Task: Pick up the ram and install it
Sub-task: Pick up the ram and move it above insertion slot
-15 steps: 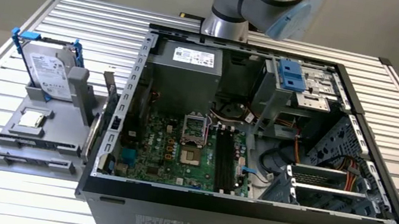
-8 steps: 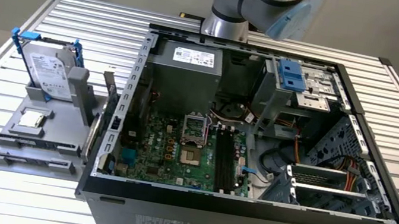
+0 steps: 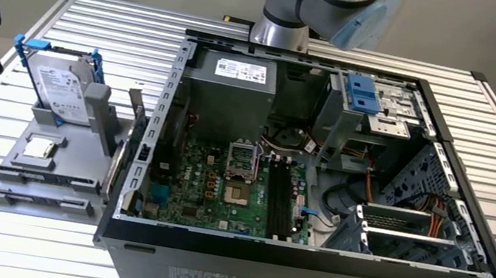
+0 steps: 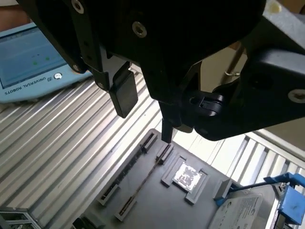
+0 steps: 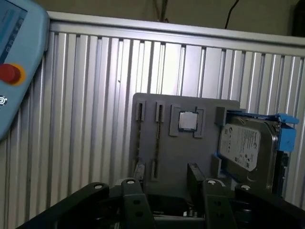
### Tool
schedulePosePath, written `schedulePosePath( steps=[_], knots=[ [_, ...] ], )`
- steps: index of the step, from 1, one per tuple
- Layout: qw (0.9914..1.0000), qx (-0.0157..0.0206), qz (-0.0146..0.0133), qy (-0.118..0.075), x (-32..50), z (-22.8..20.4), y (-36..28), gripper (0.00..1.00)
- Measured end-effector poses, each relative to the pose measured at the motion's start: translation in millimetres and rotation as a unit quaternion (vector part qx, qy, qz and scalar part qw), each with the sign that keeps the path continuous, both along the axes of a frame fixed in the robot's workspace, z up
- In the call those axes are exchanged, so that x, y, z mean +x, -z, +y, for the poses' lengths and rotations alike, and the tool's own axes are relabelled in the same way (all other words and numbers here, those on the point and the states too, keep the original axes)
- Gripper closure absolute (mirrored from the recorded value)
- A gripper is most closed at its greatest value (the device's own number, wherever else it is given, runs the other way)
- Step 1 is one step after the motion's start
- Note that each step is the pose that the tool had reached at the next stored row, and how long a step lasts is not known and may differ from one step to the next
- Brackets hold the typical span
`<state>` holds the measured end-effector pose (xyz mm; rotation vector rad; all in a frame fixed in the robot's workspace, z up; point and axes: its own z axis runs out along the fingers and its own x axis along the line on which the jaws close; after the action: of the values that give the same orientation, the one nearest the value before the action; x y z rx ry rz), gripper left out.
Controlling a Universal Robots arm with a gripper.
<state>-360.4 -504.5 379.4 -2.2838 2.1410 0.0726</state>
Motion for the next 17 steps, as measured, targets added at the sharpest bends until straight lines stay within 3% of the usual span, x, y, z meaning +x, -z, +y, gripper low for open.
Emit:
schedulePosePath(
  steps=[3,7,8,17],
  knots=[
    [1.0,-0.0019,-0.0001,0.0,-0.1,0.2,3.0,0.0],
    [0.99996,-0.0022,-0.0082,0.002,-0.4,0.2,7.3,0.0],
    [0.99995,-0.0022,-0.009,0.003,-0.4,0.2,8.4,0.0],
    [0.99987,-0.0024,-0.0079,0.014,-0.5,0.3,12.9,0.0]
  ],
)
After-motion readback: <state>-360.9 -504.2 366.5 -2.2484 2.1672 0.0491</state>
